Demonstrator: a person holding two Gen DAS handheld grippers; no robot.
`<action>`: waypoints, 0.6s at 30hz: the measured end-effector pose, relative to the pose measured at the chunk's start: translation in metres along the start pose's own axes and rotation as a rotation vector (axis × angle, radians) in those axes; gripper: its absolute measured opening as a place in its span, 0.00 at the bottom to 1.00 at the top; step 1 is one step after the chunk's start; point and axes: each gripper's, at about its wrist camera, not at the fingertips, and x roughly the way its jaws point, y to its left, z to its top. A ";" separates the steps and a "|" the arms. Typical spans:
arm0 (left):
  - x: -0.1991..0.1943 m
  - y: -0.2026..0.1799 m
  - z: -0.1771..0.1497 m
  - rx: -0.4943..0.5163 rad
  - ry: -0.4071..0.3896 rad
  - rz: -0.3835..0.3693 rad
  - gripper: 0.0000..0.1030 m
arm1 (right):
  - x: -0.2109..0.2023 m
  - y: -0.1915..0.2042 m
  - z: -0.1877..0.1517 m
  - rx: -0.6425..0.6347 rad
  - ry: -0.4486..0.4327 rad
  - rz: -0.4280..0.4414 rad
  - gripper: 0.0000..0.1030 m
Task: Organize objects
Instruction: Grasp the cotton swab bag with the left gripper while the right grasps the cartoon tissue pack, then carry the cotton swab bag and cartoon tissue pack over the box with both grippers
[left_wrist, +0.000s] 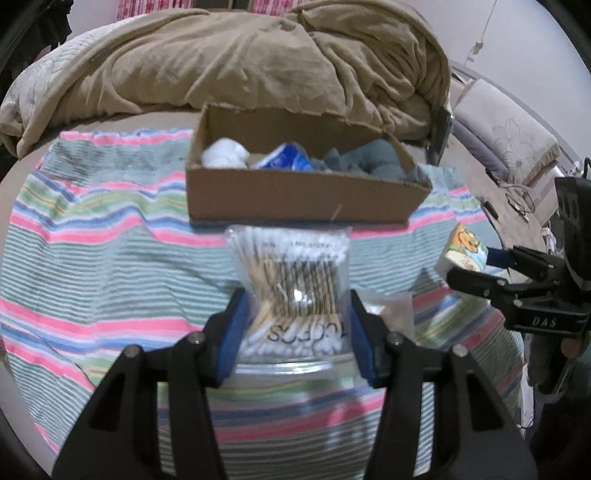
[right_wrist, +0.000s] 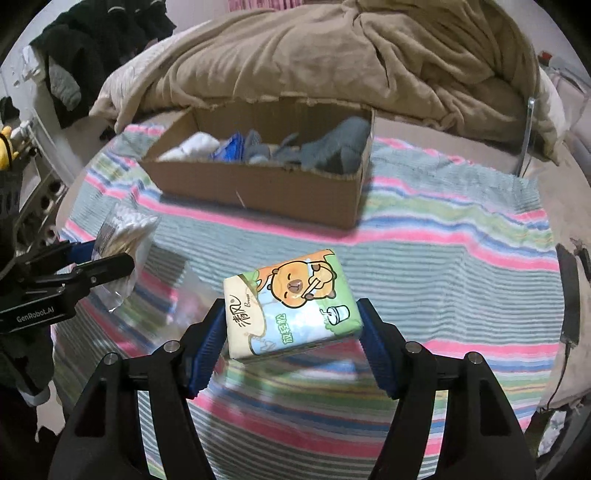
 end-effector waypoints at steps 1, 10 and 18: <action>-0.002 0.001 0.002 -0.001 -0.005 0.000 0.51 | -0.002 0.001 0.003 0.000 -0.008 0.000 0.70; -0.008 0.011 0.023 0.004 -0.047 -0.006 0.51 | -0.009 0.004 0.033 0.018 -0.069 0.002 0.70; -0.006 0.012 0.042 0.024 -0.069 -0.008 0.51 | -0.007 0.003 0.055 0.031 -0.107 0.006 0.70</action>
